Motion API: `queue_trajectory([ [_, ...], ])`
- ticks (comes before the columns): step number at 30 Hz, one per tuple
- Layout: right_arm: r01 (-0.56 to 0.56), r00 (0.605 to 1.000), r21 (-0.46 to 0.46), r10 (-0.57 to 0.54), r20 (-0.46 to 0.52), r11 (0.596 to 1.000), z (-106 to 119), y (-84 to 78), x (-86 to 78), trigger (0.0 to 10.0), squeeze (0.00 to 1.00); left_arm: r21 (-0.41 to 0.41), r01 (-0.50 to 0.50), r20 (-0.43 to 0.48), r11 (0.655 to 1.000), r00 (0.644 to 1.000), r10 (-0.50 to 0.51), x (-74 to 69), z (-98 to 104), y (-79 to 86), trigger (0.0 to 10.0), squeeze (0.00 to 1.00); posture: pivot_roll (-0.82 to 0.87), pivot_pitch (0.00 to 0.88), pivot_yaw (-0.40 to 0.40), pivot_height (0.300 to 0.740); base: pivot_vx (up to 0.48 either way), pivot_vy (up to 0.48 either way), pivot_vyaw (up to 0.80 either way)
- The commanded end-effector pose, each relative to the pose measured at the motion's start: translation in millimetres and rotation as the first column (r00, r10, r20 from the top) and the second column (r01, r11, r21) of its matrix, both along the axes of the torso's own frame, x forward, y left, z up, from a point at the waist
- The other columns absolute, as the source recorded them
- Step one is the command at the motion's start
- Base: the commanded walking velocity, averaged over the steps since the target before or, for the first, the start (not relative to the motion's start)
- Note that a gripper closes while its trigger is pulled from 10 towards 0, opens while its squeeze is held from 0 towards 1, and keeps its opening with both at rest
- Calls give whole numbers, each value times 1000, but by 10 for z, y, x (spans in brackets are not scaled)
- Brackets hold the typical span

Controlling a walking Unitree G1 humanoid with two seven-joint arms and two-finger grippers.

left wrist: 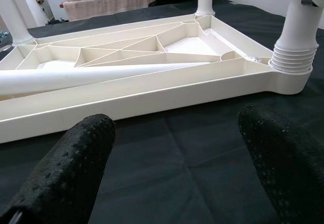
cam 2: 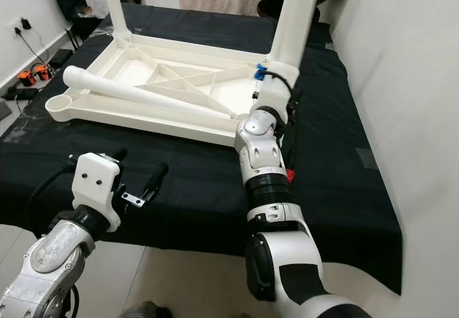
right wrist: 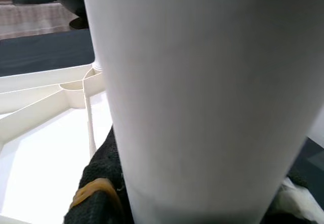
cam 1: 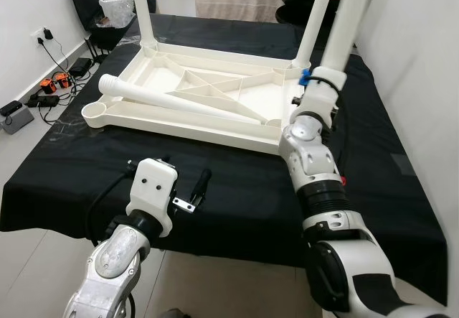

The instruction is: Building children table

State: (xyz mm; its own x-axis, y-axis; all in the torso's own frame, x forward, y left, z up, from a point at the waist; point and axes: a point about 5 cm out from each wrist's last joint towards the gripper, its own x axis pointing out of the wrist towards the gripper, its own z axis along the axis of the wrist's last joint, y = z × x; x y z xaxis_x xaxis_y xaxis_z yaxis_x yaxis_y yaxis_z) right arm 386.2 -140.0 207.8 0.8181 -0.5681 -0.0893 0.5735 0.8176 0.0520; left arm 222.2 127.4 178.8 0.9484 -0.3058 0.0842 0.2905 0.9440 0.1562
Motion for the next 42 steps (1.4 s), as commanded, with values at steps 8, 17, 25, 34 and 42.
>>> queue_trajectory([
  [8,105,971,110,-78,-225,988,-505,-47,-145,0,0,12,-11,-10,1000,1000,11,-8,-36,7,10000,0,84,97,-73,740,0,0,0],
  [17,-316,939,138,330,-95,939,-460,271,-55,0,0,10,-7,-9,1000,1000,7,-8,-41,-2,10000,0,77,87,-70,740,0,0,0],
  [25,-485,863,200,502,-47,852,-540,355,-46,0,0,14,-5,-8,1000,1000,6,-10,-44,-2,10000,0,80,88,-73,740,0,0,0],
  [34,-760,650,139,745,151,635,-371,377,-5,0,0,15,-8,-7,1000,1000,8,-4,-37,7,10000,0,80,102,-76,740,0,0,0],
  [42,-864,499,10,853,149,504,-316,339,-15,0,0,16,-12,-7,1000,1000,12,-10,-34,18,10000,0,84,109,-77,740,0,0,0],
])
